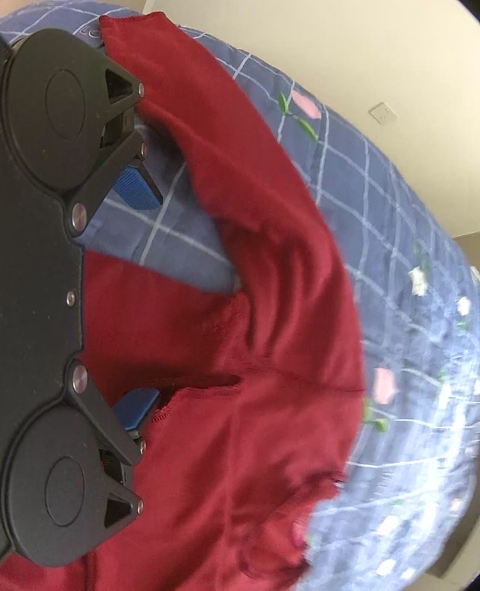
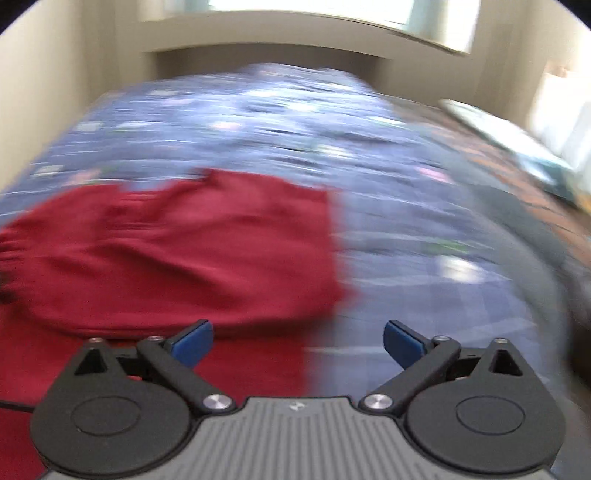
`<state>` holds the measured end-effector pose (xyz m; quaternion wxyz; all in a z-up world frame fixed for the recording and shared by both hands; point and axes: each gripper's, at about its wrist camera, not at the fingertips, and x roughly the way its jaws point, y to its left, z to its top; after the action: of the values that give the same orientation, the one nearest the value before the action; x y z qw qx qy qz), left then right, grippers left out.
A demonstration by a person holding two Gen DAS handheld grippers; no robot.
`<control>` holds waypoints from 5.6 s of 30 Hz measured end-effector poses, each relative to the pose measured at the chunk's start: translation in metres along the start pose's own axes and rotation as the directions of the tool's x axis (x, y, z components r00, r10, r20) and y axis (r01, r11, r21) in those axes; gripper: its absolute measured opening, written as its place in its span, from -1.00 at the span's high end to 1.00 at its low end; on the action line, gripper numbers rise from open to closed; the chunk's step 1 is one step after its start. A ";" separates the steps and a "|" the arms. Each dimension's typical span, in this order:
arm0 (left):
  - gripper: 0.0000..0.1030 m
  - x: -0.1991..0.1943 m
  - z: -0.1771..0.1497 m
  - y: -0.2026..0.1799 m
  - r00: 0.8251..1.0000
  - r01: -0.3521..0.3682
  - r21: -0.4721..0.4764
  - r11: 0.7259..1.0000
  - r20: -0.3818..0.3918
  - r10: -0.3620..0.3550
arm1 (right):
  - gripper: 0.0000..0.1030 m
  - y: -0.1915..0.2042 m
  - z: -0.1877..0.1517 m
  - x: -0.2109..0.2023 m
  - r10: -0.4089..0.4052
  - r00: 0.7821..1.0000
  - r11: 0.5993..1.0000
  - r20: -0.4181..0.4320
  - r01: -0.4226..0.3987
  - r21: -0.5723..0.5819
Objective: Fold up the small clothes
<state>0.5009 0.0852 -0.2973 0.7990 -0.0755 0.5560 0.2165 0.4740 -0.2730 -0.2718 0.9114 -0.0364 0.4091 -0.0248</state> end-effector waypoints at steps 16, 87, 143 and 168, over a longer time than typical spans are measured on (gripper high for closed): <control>-0.99 0.014 -0.003 -0.009 0.997 -0.058 0.018 0.998 -0.046 0.059 | -0.27 0.005 -0.002 0.051 -0.084 0.993 0.892 0.089 0.114 -0.437; 0.98 -0.009 -0.099 0.301 0.990 0.088 -0.916 0.391 0.123 0.065 | -0.99 0.153 -0.036 -0.054 0.128 0.981 0.940 -0.149 -0.167 -0.297; -0.23 -0.038 -0.019 -0.033 0.812 0.499 0.152 0.853 0.262 -0.521 | -0.99 0.018 0.015 0.014 0.222 0.969 0.963 -0.107 -0.235 -0.133; 0.94 0.046 0.029 0.085 0.942 0.082 0.064 0.995 0.320 -0.098 | 0.96 0.140 0.135 0.119 0.590 0.796 0.805 -0.139 -0.593 0.017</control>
<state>0.5023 0.1838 -0.3183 0.8897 -0.0447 0.4191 0.1753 0.6557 -0.1363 -0.2828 0.8427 0.0827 0.4619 0.2640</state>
